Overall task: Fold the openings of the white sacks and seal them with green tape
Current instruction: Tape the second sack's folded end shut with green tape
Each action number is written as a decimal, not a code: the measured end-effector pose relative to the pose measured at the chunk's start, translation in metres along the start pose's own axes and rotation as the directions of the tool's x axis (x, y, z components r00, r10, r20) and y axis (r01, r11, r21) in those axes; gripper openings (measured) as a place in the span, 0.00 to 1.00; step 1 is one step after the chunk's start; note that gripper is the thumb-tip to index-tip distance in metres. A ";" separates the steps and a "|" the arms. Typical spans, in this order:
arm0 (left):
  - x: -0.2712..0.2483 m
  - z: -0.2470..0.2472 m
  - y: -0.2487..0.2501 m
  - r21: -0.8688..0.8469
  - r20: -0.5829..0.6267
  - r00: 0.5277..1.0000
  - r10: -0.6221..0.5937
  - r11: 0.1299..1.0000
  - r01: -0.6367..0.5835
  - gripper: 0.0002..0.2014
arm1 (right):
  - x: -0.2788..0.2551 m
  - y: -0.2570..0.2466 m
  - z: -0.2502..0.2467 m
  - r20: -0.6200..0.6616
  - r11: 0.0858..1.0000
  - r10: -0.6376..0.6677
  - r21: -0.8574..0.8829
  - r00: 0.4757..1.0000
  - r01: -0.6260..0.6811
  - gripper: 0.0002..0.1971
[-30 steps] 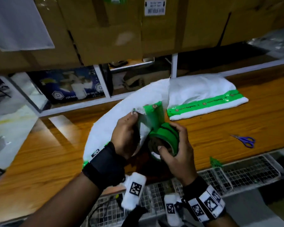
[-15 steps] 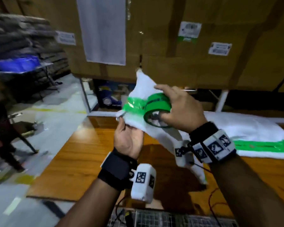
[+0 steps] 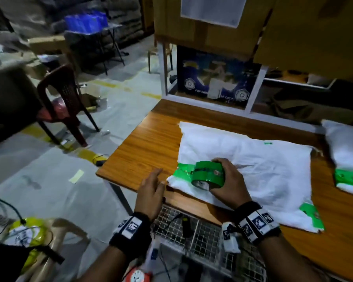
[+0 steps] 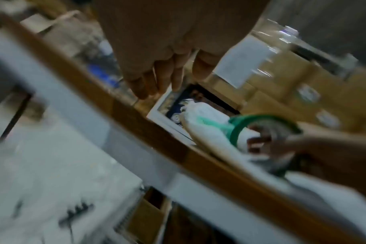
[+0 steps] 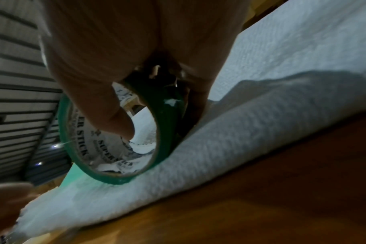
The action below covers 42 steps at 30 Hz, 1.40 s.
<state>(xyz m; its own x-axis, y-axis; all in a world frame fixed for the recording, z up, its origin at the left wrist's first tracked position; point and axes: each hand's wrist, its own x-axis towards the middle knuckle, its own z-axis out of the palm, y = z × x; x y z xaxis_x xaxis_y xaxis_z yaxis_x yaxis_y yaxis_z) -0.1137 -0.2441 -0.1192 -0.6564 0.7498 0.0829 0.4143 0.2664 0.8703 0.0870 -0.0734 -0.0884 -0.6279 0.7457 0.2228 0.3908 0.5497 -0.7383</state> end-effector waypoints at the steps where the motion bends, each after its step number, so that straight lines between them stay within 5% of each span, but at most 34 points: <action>1: 0.000 -0.001 0.005 0.153 0.075 0.983 0.166 0.973 -0.176 0.24 | -0.001 0.002 -0.001 0.002 1.000 -0.011 -0.002 1.000 0.011 0.34; 3: 0.007 0.002 0.014 0.307 0.265 0.917 0.298 0.876 -0.373 0.28 | -0.003 0.004 -0.005 0.020 1.000 -0.022 -0.013 1.000 0.023 0.36; 6: 0.017 0.011 0.010 0.473 0.498 0.823 0.272 0.710 -0.521 0.31 | -0.006 0.000 -0.013 0.083 1.000 -0.010 -0.010 0.997 0.011 0.37; 9: 0.016 0.019 -0.003 0.525 0.587 0.773 0.241 0.614 -0.590 0.35 | -0.004 -0.004 -0.015 0.146 0.999 -0.033 -0.031 0.989 0.038 0.38; 12: 0.010 0.024 -0.011 0.609 0.558 0.812 0.170 0.582 -0.539 0.39 | -0.004 -0.003 -0.005 0.161 0.996 -0.058 -0.059 0.985 0.068 0.41; 18: 0.004 0.024 -0.007 0.727 0.489 0.856 0.171 0.462 -0.507 0.39 | -0.004 -0.007 0.000 0.103 0.991 -0.032 -0.128 0.994 0.045 0.25; 23: 0.000 0.021 -0.008 0.741 0.474 0.870 0.138 0.470 -0.479 0.40 | -0.008 0.003 -0.033 0.099 0.970 0.001 -0.241 0.995 0.023 0.23; 28: -0.003 0.018 0.005 0.728 0.416 0.905 0.086 0.565 -0.388 0.42 | -0.014 0.008 -0.025 0.183 0.979 0.024 -0.204 0.983 0.014 0.37; 32: -0.005 0.032 0.009 0.678 0.515 0.851 0.101 0.559 -0.477 0.40 | -0.016 0.006 -0.021 0.156 0.982 0.043 -0.186 0.987 -0.013 0.35; 42: -0.007 0.028 0.004 0.721 0.504 0.863 0.039 0.530 -0.446 0.43 | -0.034 0.018 -0.059 0.097 0.937 0.007 -0.349 0.995 0.027 0.27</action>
<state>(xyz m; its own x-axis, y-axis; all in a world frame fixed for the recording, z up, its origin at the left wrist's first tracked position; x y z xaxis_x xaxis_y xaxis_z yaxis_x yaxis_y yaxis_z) -0.0901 -0.2318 -0.1301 -0.2321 0.9626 -0.1394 0.9669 0.2439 0.0743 0.1555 -0.0664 -0.0717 -0.6875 0.7095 0.1548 0.5836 0.6667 -0.4636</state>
